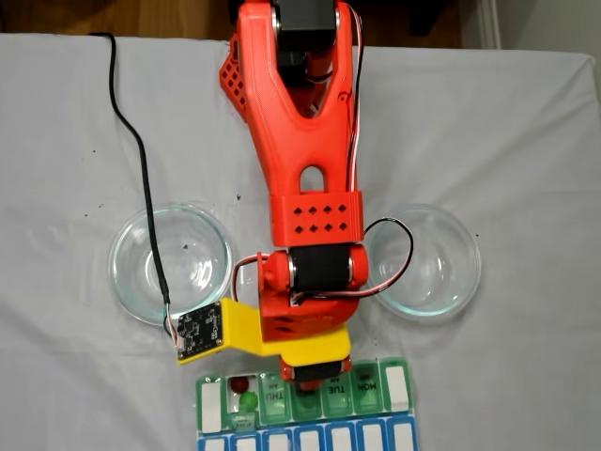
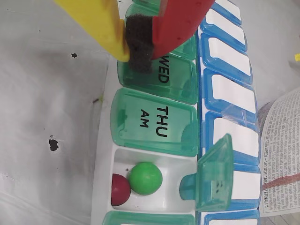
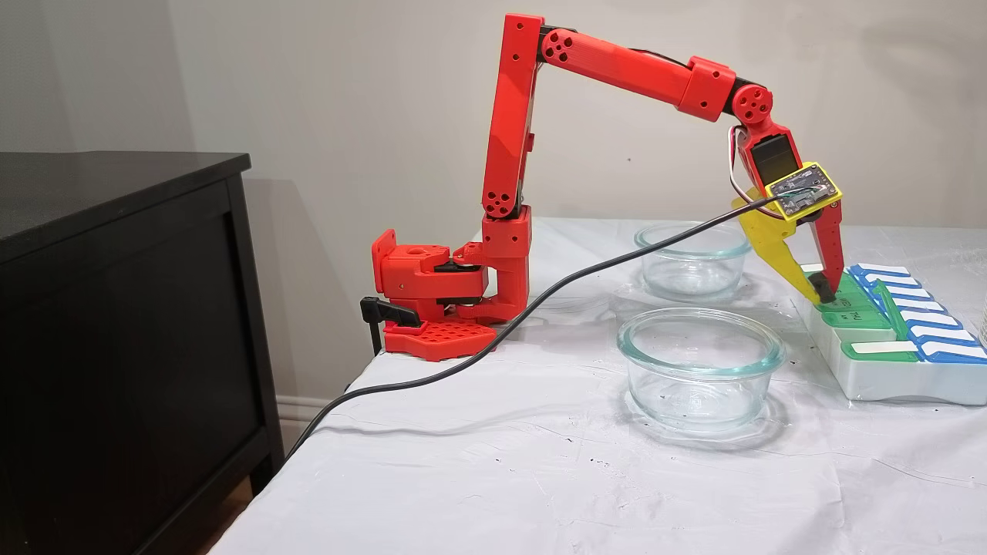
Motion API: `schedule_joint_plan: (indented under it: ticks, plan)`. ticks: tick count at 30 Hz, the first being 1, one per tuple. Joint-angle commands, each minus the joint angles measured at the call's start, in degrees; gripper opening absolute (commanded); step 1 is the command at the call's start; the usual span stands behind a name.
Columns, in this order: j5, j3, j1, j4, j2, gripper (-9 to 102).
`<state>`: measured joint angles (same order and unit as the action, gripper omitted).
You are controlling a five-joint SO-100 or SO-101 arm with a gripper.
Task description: Sort medicines into box.
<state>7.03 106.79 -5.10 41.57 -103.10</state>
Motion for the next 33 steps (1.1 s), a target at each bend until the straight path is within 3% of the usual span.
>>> schedule_joint_plan:
  ticks: [1, 8, 12, 33]
  plan:
    - [2.1, 3.9, 1.1, -10.7, -11.6, 0]
    - [10.8, 12.4, 2.8, -27.7, -22.0, 0]
    - [11.6, 12.0, 5.0, -32.4, -20.7, 0]
    - [12.2, 3.3, 10.2, -37.4, -3.3, 0]
